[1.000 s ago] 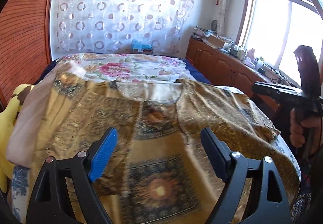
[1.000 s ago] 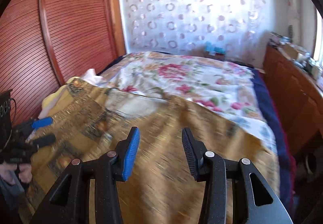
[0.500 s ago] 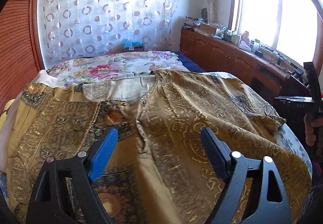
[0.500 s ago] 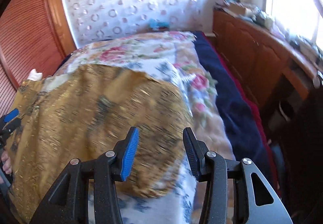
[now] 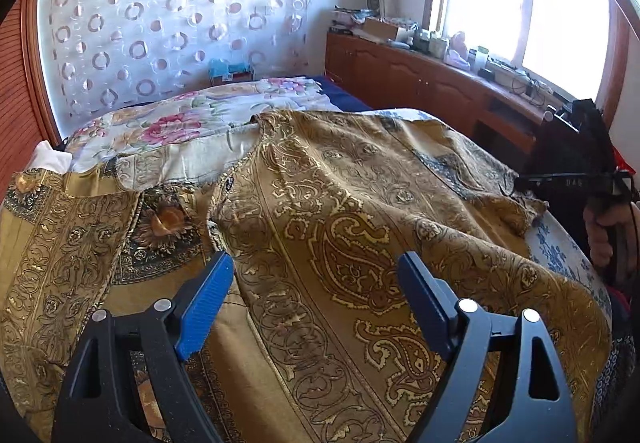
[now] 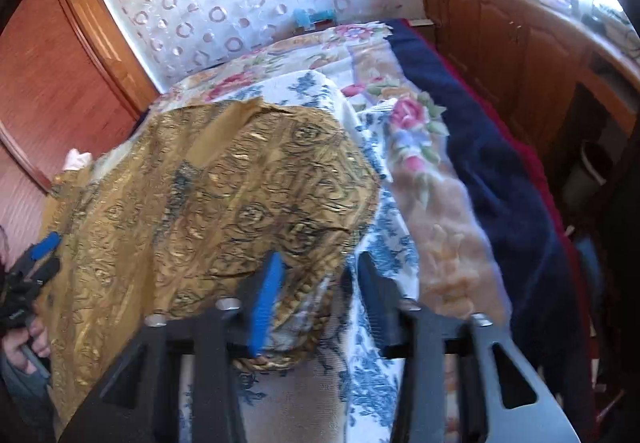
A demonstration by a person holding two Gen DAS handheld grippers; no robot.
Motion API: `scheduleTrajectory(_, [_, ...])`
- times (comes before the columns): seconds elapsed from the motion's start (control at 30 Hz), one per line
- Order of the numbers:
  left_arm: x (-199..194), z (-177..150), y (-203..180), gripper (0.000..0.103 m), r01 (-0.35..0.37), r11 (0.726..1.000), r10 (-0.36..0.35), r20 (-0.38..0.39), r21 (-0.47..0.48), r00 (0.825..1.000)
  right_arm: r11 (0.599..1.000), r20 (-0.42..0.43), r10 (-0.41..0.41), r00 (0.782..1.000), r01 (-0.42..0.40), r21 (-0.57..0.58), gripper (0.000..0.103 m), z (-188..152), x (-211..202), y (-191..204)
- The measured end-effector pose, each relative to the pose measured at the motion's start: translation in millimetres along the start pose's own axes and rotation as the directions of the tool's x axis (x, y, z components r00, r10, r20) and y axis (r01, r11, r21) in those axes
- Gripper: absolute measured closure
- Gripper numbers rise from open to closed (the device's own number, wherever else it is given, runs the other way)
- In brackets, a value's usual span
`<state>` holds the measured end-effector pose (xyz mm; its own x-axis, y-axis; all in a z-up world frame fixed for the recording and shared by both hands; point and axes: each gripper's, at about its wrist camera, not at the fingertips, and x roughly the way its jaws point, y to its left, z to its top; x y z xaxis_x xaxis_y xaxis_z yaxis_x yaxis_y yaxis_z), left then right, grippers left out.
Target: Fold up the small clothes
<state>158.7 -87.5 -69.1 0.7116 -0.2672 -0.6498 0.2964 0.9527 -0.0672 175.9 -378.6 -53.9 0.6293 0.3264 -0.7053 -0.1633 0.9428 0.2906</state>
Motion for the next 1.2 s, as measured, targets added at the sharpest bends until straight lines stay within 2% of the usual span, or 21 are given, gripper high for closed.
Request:
scheduleTrajectory(0.1, [-0.3, 0.8, -1.0, 0.017, -0.009, 1.0, 0.009, 0.0, 0.01, 1.0, 0.999, 0.041, -0.028, 0.999, 0.03, -0.038, 0.094, 0.1, -3.8, 5.0])
scheduleTrajectory(0.23, [-1.0, 0.3, -4.7, 0.017, -0.019, 1.0, 0.019, 0.005, 0.021, 1.0, 0.988, 0.14, -0.095, 0.986, 0.111, -0.111, 0.095, 1.2, -18.4, 25.8])
scheduleTrajectory(0.4, [-1.0, 0.8, -3.8, 0.017, -0.024, 1.0, 0.024, 0.006, 0.019, 1.0, 0.972, 0.264, -0.071, 0.962, 0.125, -0.196, 0.096, 8.9, -41.8, 61.3])
scheduleTrajectory(0.5, [-5.1, 1.0, -2.0, 0.017, -0.022, 1.0, 0.022, 0.026, 0.012, 0.999, 0.961, 0.308, -0.026, 0.951, 0.109, -0.255, 0.096, 12.9, -48.3, 87.6])
scheduleTrajectory(0.63, [-16.6, 1.4, 4.7, 0.017, -0.04, 0.999, 0.039, 0.06, 0.008, 0.997, 0.941, 0.297, 0.068, 0.952, 0.037, -0.336, 0.096, 14.1, -42.8, 127.1])
scheduleTrajectory(0.77, [-35.7, 6.1, 21.2, 0.017, -0.038, 0.999, 0.039, 0.09, -0.018, 0.995, 0.912, 0.211, 0.175, 0.962, -0.077, -0.404, 0.096, 6.1, -28.0, 158.8])
scheduleTrajectory(0.8, [-42.8, 7.5, 27.1, 0.017, -0.04, 0.999, 0.042, 0.099, -0.021, 0.994, 0.906, 0.192, 0.186, 0.964, -0.092, -0.414, 0.088, 4.1, -24.8, 162.4])
scheduleTrajectory(0.83, [-46.7, 8.8, 33.2, 0.017, -0.042, 0.999, 0.044, 0.104, -0.02, 0.994, 0.904, 0.185, 0.179, 0.966, -0.087, -0.419, 0.082, 3.1, -21.1, 163.9])
scheduleTrajectory(0.87, [-49.3, 9.3, 36.7, 0.017, -0.044, 0.999, 0.046, 0.108, -0.02, 0.993, 0.904, 0.186, 0.175, 0.967, -0.083, -0.419, 0.066, 2.5, -18.2, 163.2])
scheduleTrajectory(0.9, [-53.3, 10.6, 42.7, 0.017, -0.049, 0.999, 0.051, 0.111, -0.023, 0.993, 0.905, 0.188, 0.179, 0.966, -0.087, -0.416, 0.058, 4.2, -15.5, 161.5])
scheduleTrajectory(1.0, [-60.1, 13.9, 59.9, 0.017, -0.061, 0.998, 0.065, 0.116, -0.034, 0.991, 0.919, 0.192, 0.161, 0.968, -0.076, -0.387, 0.057, 10.8, -4.8, 148.3])
scheduleTrajectory(1.2, [-55.0, 18.7, 91.9, 0.017, -0.094, 0.994, 0.098, 0.092, -0.048, 0.991, 0.944, 0.14, 0.03, 0.99, 0.018, -0.33, 0.057, 32.6, 41.4, 126.4])
